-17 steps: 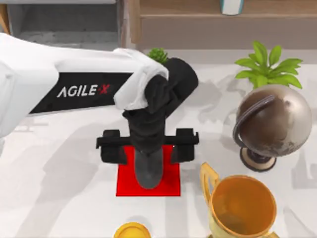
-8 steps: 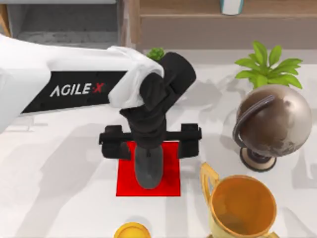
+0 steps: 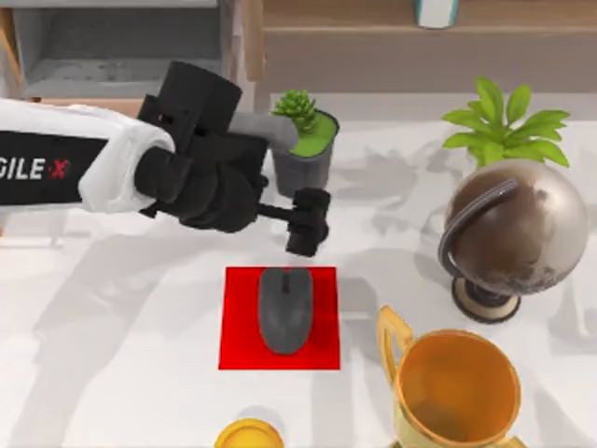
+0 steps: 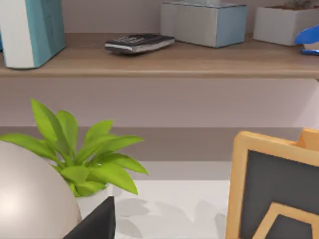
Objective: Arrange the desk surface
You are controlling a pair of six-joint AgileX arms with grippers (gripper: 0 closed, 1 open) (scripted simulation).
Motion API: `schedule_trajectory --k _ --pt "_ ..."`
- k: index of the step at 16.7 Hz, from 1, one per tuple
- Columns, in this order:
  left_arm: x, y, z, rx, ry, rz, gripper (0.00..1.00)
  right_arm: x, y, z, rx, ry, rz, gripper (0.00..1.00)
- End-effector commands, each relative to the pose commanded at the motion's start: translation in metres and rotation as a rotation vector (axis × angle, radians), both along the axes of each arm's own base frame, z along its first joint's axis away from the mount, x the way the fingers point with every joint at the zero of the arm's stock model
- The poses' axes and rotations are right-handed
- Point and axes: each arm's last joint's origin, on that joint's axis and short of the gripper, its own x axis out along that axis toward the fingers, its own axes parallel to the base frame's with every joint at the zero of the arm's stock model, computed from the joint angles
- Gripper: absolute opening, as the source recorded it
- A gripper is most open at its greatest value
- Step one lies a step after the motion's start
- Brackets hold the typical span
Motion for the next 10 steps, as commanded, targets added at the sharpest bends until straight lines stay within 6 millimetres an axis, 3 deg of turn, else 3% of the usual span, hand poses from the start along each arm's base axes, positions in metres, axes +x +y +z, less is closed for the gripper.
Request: schedule_trajectory --k 5,10 --pt "0.009 0.105 -0.009 -0.031 -0.616 -0.242 1.0 0.0 0.0 0.0 0.0 0.0 0.0 1.0" --pt "-0.03 0.22 -0.021 0.373 -1.212 -0.346 1.0 0.0 0.0 0.0 0.0 0.0 0.0 1.0"
